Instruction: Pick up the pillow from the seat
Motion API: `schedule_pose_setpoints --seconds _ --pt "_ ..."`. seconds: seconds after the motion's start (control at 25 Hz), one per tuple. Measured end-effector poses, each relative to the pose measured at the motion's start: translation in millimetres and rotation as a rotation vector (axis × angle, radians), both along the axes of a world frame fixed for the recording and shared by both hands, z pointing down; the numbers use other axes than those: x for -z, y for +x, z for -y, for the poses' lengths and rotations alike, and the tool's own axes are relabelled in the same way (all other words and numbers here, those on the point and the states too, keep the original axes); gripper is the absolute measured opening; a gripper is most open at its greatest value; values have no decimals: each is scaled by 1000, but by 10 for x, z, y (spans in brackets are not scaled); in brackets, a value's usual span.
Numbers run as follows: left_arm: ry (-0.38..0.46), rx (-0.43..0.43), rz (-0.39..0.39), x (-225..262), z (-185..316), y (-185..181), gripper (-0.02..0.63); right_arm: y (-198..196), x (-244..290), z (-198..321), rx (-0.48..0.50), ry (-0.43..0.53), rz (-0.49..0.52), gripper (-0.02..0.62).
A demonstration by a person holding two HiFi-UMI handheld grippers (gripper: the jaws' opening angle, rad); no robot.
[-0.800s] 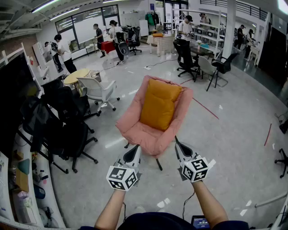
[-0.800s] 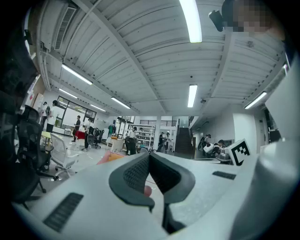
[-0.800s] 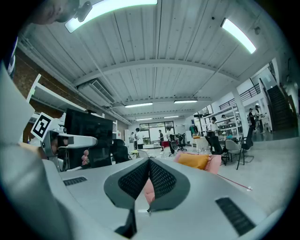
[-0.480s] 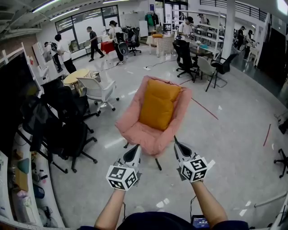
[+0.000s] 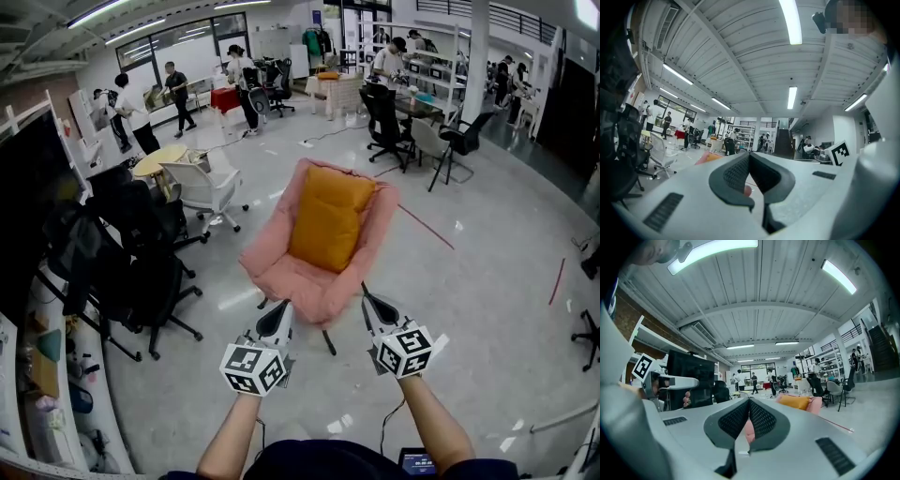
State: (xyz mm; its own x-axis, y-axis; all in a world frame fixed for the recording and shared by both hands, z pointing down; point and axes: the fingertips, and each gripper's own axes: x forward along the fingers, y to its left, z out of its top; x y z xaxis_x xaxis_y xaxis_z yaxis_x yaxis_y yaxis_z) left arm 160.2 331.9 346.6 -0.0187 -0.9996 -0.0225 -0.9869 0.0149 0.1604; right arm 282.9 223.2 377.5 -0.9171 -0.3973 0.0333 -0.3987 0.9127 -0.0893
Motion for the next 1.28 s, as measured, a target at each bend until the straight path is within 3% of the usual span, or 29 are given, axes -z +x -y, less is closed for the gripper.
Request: schedule_pose_setpoints --seconds 0.56,0.76,1.28 --pt "-2 1 0 -13 217 -147 3 -193 -33 160 8 27 -27 18" --pt "5 -6 -4 -3 393 -325 3 -432 -43 249 16 64 -45 18" --pt "-11 -3 -6 -65 885 -902 3 -1011 -145 771 12 30 -55 18"
